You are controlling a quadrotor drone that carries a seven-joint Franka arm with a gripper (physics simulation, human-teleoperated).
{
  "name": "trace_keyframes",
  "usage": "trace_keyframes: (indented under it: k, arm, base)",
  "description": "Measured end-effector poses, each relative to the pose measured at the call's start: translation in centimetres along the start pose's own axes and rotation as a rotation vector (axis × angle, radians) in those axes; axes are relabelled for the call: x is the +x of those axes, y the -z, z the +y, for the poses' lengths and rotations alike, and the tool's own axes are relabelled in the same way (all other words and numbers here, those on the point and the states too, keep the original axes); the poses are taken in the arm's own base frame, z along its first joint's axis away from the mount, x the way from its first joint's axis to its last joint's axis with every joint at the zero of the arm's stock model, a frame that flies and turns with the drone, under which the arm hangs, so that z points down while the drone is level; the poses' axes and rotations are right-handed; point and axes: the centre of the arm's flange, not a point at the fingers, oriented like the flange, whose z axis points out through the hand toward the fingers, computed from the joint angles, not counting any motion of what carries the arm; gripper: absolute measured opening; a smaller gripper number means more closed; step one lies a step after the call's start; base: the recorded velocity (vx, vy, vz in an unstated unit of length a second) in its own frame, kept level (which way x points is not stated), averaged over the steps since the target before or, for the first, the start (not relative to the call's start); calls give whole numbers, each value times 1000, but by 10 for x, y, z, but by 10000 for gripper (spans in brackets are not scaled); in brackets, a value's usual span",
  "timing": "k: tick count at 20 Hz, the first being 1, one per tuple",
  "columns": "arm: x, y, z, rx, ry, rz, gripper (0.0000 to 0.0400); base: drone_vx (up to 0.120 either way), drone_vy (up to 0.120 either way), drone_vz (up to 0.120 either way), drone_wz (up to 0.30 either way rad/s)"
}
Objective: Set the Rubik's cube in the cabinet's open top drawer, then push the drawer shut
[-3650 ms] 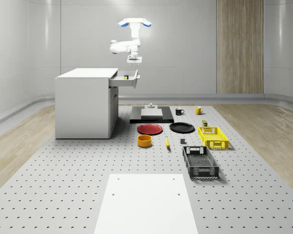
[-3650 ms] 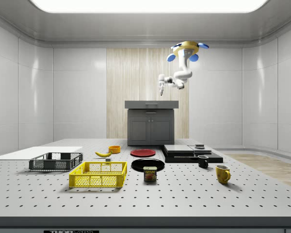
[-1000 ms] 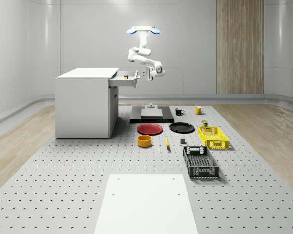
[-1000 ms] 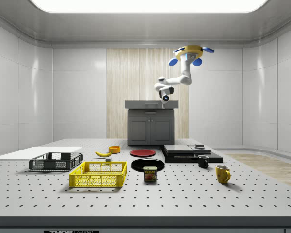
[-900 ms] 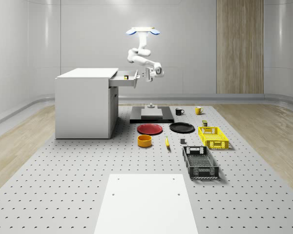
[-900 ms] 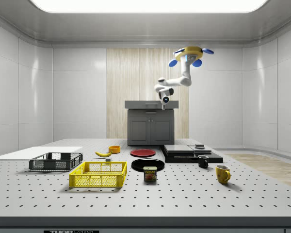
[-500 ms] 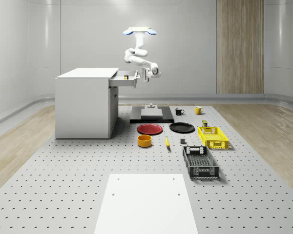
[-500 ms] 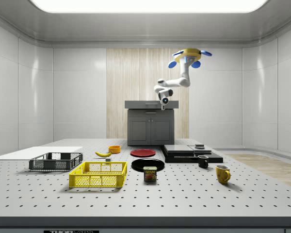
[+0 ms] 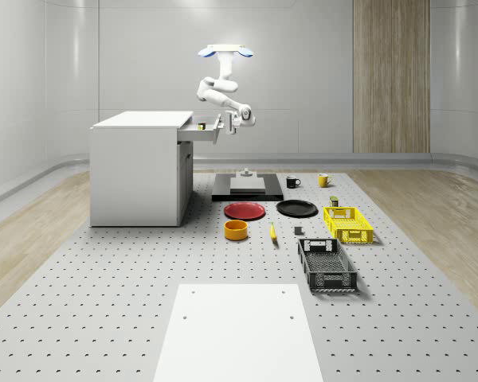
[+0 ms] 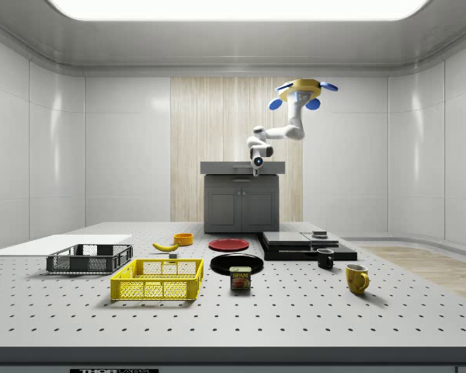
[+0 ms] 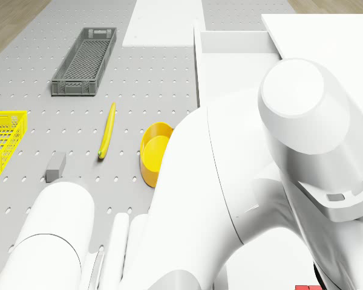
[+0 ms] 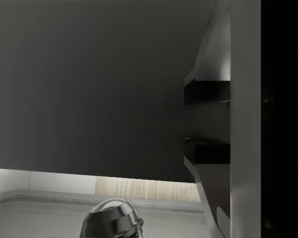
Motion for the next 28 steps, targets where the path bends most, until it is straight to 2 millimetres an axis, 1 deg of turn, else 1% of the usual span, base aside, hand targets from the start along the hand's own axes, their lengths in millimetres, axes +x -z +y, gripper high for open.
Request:
trace_keyframes:
  k: [4,8,17,20,24,28]
  arm:
    - [-14,-11,11,-6,-32,0,103]
    - [-22,-28,17,-9,-48,0,104]
    - [-28,-75,22,-11,-61,0,105]
    - [-29,-88,23,-12,-62,0,105]
    - [-29,-98,23,-12,-63,0,105]
    - [-29,-103,24,-12,-64,0,105]
  base:
    - [0,0,0,0]
    - [0,0,0,0]
    - [0,0,0,0]
    - [0,0,0,0]
    - [0,0,0,0]
    - [0,0,0,0]
